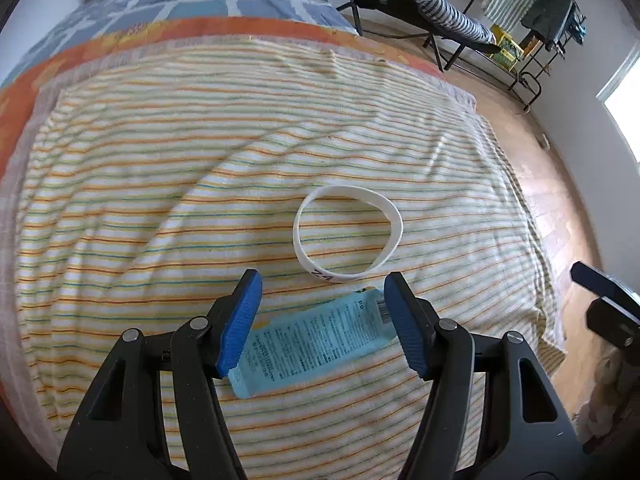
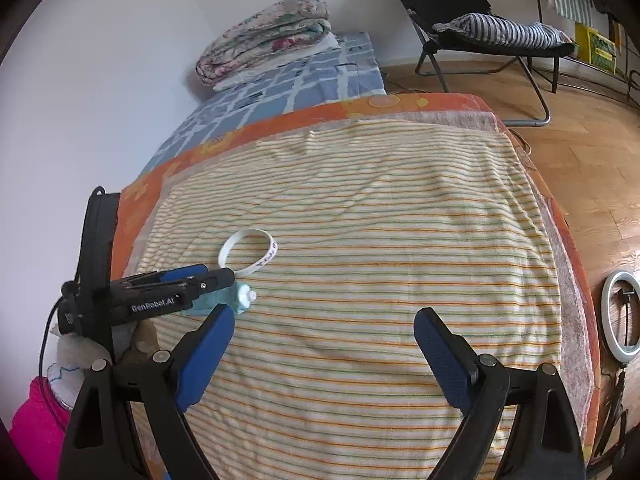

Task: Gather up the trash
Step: 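Grasp the light blue tube with the left tool while the right tool grasps the white wristband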

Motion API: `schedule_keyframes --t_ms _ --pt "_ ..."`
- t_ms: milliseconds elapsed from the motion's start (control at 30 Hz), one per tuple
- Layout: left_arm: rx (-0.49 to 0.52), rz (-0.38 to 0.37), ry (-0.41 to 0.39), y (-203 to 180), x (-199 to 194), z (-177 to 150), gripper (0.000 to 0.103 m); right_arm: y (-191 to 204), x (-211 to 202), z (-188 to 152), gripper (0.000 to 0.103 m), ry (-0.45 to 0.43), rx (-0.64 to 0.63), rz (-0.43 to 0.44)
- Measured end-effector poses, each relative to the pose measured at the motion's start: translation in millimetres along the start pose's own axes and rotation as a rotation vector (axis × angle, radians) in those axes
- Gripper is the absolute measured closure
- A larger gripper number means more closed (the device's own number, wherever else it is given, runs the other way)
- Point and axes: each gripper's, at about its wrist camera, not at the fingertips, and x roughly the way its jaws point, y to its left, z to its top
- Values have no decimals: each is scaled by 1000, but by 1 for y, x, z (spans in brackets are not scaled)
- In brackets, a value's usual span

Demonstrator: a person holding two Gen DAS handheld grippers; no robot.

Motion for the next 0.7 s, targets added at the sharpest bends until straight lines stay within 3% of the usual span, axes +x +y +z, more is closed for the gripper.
schedule_keyframes --t_ms 133,233,533,700 --pt "51 -26 30 -6 -3 -5 51 2 7 0 11 12 -13 -14" --pt "103 -21 49 -17 -6 -14 51 3 13 3 12 22 -12 -9" --pt "324 153 63 -56 2 -39 55 0 41 19 21 57 100 80" --pt "307 185 52 -46 -3 -42 62 13 62 26 30 76 104 109"
